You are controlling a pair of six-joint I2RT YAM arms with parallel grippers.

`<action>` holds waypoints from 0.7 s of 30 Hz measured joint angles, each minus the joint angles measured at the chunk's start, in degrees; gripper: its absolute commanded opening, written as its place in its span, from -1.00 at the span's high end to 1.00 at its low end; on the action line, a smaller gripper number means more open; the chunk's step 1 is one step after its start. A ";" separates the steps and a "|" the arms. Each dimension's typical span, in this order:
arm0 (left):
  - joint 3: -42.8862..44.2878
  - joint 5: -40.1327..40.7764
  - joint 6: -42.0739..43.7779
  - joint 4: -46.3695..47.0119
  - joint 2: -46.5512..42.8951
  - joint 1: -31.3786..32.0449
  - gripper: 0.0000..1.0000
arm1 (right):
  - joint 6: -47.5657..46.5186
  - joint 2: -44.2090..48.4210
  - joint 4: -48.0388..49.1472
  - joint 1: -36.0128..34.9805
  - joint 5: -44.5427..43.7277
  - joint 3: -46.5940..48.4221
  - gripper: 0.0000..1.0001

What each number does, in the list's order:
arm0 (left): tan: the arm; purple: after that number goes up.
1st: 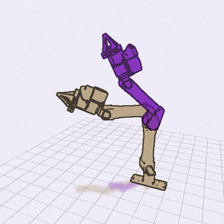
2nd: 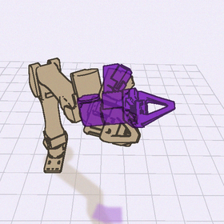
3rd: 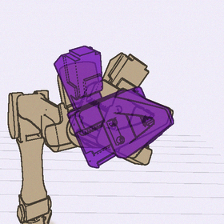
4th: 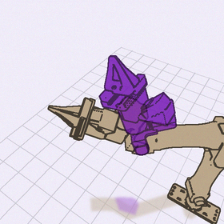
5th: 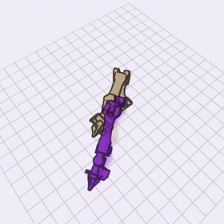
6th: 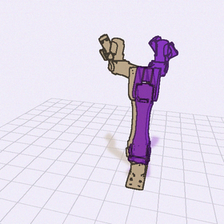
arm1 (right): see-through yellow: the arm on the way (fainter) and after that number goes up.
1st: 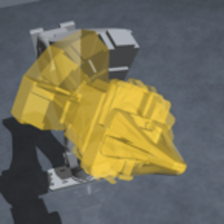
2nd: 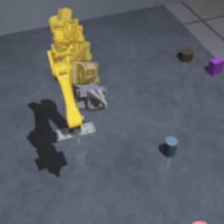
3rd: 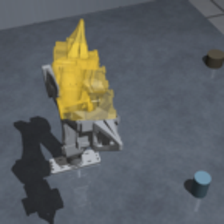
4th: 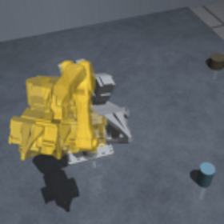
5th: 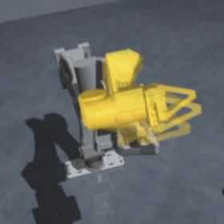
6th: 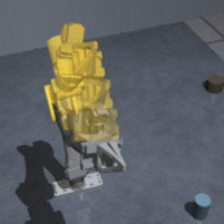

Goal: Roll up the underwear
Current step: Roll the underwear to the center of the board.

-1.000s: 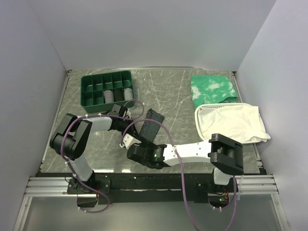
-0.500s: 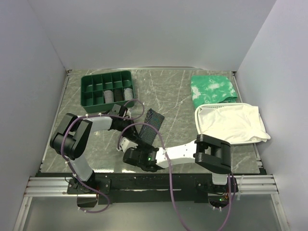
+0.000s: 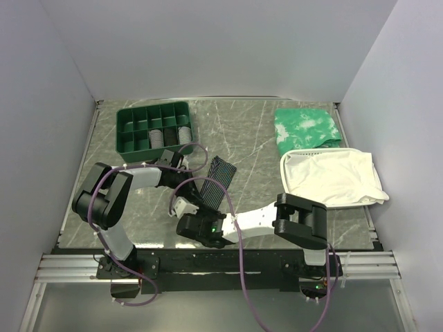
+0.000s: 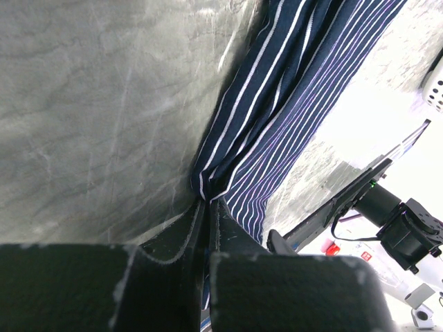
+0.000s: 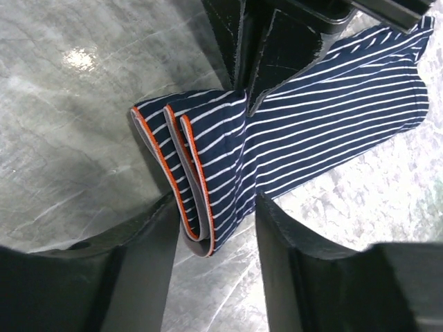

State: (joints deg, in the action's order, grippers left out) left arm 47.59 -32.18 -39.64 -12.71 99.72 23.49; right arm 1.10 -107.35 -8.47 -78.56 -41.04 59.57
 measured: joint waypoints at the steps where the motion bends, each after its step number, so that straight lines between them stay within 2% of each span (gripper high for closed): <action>1: 0.00 0.00 0.02 0.00 0.00 0.00 0.92 | -0.04 0.00 0.15 0.00 0.04 -0.09 -0.03; 7: 0.02 0.02 0.00 -0.02 0.00 0.00 0.89 | -0.55 0.09 1.14 0.00 1.57 -0.46 0.09; 14: 0.02 0.02 0.02 -0.02 -0.02 0.00 0.81 | -0.92 0.17 1.90 0.44 4.81 -0.46 0.48; 21: 0.02 0.35 0.02 -0.11 -0.13 0.02 0.72 | -0.96 1.29 2.01 2.36 8.52 -0.44 0.64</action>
State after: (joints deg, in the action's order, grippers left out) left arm 47.62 -31.83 -39.62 -12.82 99.59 23.51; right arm 0.14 -106.06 -6.46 -76.20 -32.51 59.13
